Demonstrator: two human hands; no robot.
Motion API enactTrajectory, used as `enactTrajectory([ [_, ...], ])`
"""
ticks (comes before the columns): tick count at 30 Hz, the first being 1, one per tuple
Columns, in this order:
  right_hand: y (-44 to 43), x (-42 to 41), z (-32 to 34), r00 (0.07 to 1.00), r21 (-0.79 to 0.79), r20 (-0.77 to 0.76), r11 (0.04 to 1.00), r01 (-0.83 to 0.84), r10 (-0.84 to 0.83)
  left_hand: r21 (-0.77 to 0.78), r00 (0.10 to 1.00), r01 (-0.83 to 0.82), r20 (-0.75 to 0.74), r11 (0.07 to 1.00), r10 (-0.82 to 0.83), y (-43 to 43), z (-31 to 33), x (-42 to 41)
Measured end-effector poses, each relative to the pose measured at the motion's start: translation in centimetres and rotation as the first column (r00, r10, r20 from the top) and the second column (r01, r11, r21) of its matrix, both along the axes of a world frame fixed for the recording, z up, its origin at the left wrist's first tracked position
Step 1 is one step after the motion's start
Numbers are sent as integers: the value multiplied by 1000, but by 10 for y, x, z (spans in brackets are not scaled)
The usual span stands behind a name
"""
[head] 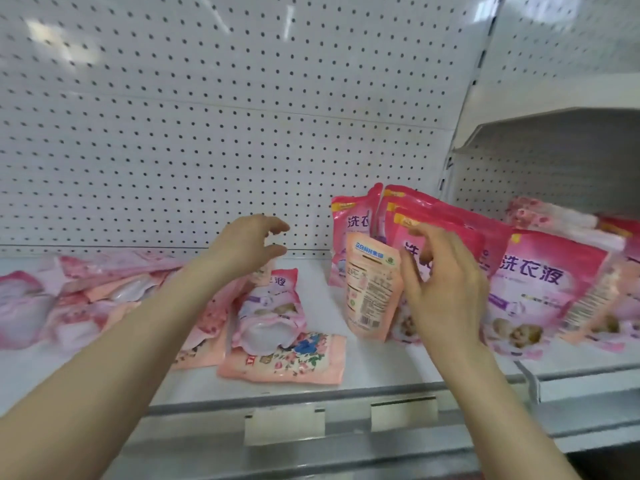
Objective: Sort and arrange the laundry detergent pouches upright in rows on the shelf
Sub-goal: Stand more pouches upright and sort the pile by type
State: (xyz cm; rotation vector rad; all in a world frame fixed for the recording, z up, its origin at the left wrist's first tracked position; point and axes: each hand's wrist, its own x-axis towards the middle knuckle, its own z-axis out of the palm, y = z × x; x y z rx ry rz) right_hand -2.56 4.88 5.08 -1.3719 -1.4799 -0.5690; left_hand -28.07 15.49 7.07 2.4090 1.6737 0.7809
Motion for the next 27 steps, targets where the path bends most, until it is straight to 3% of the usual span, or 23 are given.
enactTrajectory([
  [2,-2,-20,6,989,54,44,989,-141,139,-33,986,-90,-146,995,85,-16,-9,-21],
  [5,9,-52,2,944,-234,67,925,-301,324,-125,948,-203,-273,971,163,-37,-27,-47],
  [8,32,-76,-17,943,-635,52,740,-223,328,-175,938,-222,-308,959,161,-58,-47,-62],
  [12,77,-105,-35,952,-873,77,481,-80,296,-84,921,-238,-335,968,197,-75,-62,-71],
  [15,100,-122,-35,967,-933,-52,333,-136,250,-177,932,-209,-333,962,142,-86,-63,-86],
  [19,114,-122,-35,896,-876,-439,191,-442,62,-266,943,-188,-318,945,98,-94,-68,-97],
  [21,114,-124,-32,841,-826,-542,188,-532,0,-249,935,-165,-348,954,71,-90,-68,-102],
  [23,107,-134,-23,826,-795,-563,250,-553,37,-239,926,-156,-373,958,58,-83,-63,-110],
  [25,102,-139,-13,832,-756,-546,369,-541,101,-229,918,-159,-391,960,59,-78,-59,-116],
  [27,93,-142,-3,912,-750,-384,527,-399,144,-183,910,-155,-410,971,68,-76,-61,-119],
])
